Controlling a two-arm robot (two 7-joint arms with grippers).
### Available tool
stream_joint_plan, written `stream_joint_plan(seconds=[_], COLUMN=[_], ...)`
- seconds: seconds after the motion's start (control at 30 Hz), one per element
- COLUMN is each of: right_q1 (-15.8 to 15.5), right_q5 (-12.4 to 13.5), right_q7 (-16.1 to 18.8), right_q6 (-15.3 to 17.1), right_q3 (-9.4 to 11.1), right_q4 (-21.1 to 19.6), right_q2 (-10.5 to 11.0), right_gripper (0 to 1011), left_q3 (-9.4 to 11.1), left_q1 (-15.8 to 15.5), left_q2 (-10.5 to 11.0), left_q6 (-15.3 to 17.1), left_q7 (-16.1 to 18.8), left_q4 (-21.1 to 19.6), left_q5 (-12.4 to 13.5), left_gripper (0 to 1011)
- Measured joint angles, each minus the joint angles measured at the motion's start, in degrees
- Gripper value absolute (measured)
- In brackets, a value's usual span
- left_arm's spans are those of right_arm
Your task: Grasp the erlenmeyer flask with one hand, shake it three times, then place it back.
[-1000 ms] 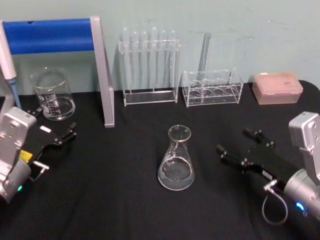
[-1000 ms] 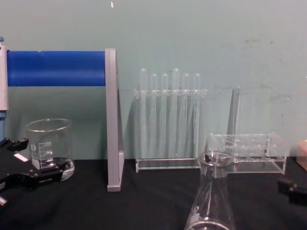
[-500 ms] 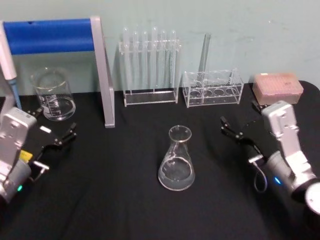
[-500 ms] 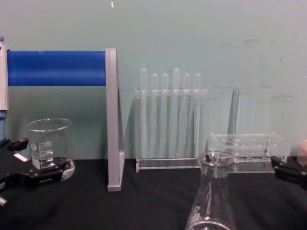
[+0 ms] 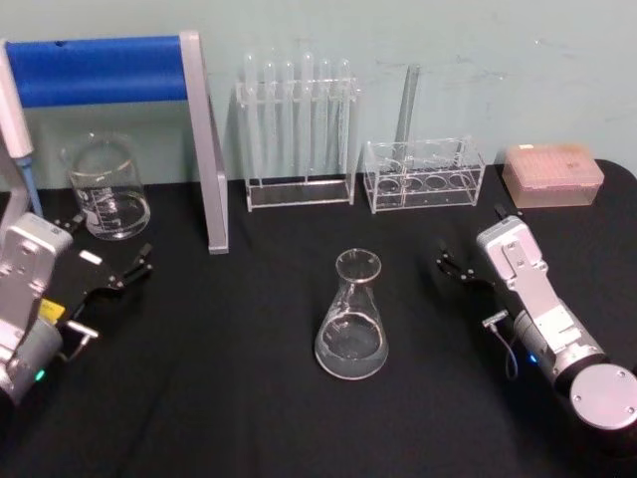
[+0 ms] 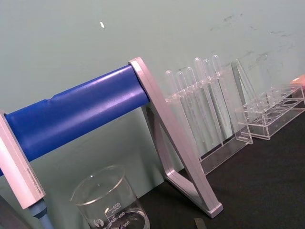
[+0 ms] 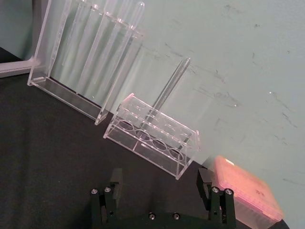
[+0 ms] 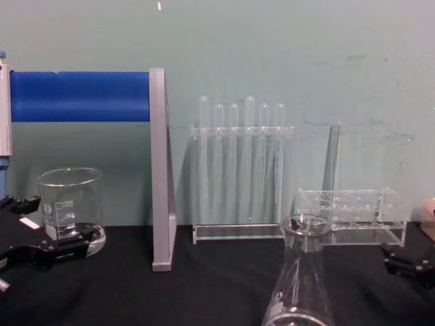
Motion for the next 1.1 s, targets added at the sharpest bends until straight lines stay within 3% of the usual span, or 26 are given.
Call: stream_joint_plan(seconds=[1.1], right_q1=[-0.1], right_q5=[0.4], right_q7=[0.2], right_q6=[0.1], right_q3=[0.0], right_q4=[-0.3], right_q2=[0.1], right_gripper=[1000], left_q3=[0.0], left_q1=[0.0], left_q2=[0.0], left_q6=[0.0], left_q7=[0.0], left_q4=[0.0], left_q5=[0.0], left_gripper=[1000])
